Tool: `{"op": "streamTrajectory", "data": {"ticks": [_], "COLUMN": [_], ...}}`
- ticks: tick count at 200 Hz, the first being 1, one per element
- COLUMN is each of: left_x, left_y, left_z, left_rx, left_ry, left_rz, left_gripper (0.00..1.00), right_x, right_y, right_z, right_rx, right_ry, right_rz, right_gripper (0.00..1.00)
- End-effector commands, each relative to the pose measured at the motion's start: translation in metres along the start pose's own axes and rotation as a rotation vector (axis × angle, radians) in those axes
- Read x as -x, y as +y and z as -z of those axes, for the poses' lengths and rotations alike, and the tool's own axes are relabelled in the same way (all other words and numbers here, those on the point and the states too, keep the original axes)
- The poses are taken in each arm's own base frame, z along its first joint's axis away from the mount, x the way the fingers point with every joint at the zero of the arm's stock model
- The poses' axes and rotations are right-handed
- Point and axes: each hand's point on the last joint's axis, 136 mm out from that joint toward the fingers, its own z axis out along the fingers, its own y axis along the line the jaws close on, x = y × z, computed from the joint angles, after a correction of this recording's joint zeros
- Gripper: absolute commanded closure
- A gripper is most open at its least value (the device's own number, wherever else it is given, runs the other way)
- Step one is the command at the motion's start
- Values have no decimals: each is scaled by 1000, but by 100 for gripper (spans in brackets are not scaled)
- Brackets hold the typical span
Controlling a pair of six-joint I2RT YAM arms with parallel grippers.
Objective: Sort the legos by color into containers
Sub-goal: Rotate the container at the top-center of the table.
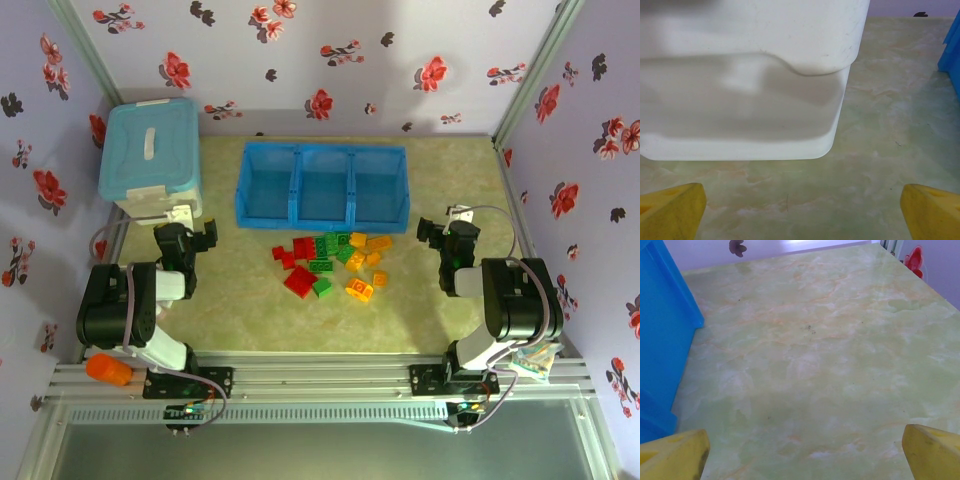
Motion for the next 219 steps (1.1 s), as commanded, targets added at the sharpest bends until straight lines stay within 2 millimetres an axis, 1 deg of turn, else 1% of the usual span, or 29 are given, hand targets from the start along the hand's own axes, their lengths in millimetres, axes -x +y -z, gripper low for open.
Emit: {"op": "streamTrajectory", "data": {"ticks": [1, 15, 23, 26, 33, 40, 48, 55, 59, 63, 68, 73, 75, 78, 81, 82, 84, 90, 95, 103, 113, 119, 122, 140, 161, 179, 194, 211, 219], "left_x": [9, 13, 24, 29, 39, 50, 61, 67, 71, 74, 78, 77, 75, 75, 75, 76, 76, 77, 78, 78, 73, 71, 67, 54, 40, 32, 27, 22, 22], "left_y": [0, 2, 6, 7, 8, 9, 11, 12, 13, 14, 15, 16, 16, 16, 14, 13, 11, -3, -14, -27, -36, -44, -48, -69, -82, -97, -108, -112, -113], "left_z": [1, 6, 17, 21, 30, 38, 47, 53, 56, 58, 61, 64, 65, 66, 67, 68, 68, 70, 72, 74, 75, 75, 76, 77, 74, 71, 67, 59, 56], "left_rx": [-3, 17, 71, 92, 112, 123, 133, 132, 135, 136, 135, 140, 141, 138, 129, 121, 109, 24, -39, -108, -124, -140, -145, -183, -197, -232, -245, -237, -236], "left_ry": [-26, -45, -76, -86, -103, -110, -101, -71, -61, -53, -48, -29, -18, -11, -3, 0, 7, 35, 51, 76, 125, 153, 173, 246, 307, 337, 366, 397, 399], "left_rz": [10, 10, 0, -4, -13, -13, 21, 71, 94, 120, 155, 209, 228, 258, 283, 291, 298, 307, 307, 326, 346, 328, 312, 244, 222, 200, 180, 175, 178], "left_gripper": [0, 0, 0, 0, 0, 0, 0, 0, 0, 0, 0, 0, 0, 0, 0, 0, 0, 0, 0, 0, 2, 4, 5, 9, 18, 25, 29, 33, 35], "right_x": [11, 22, 29, 38, 50, 66, 85, 94, 93, 88, 81, 77, 76, 74, 73, 73, 74, 76, 75, 69, 62, 56, 54, 39, 29, 24, 21, 17, 16], "right_y": [0, 5, 10, 11, 17, 20, 20, 16, 10, 5, -6, -22, -26, -29, -24, -17, -11, 7, 15, 18, 21, 24, 26, 36, 51, 62, 72, 78, 81], "right_z": [0, 4, 11, 16, 26, 38, 50, 60, 65, 71, 79, 86, 88, 90, 90, 89, 88, 88, 89, 90, 91, 91, 91, 89, 88, 82, 74, 61, 55], "right_rx": [5, 28, 40, 42, 63, 69, 62, 38, 7, -25, -95, -186, -210, -215, -170, -126, -81, 31, 71, 70, 70, 77, 82, 115, 166, 195, 214, 209, 214], "right_ry": [-34, -60, -46, -56, -52, -66, -90, -70, -31, 20, 65, 67, 69, 76, 84, 95, 95, 104, 124, 165, 208, 235, 245, 316, 353, 373, 403, 442, 456], "right_rz": [-3, 6, 29, 34, 47, 34, -2, -75, -131, -193, -284, -396, -414, -453, -453, -460, -454, -425, -420, -427, -413, -400, -394, -360, -301, -265, -234, -207, -204], "right_gripper": [1, 1, 1, 1, 1, 1, 1, 1, 1, 1, 1, 1, 1, 1, 1, 1, 1, 1, 1, 2, 2, 3, 4, 17, 29, 40, 49, 59, 61]}}
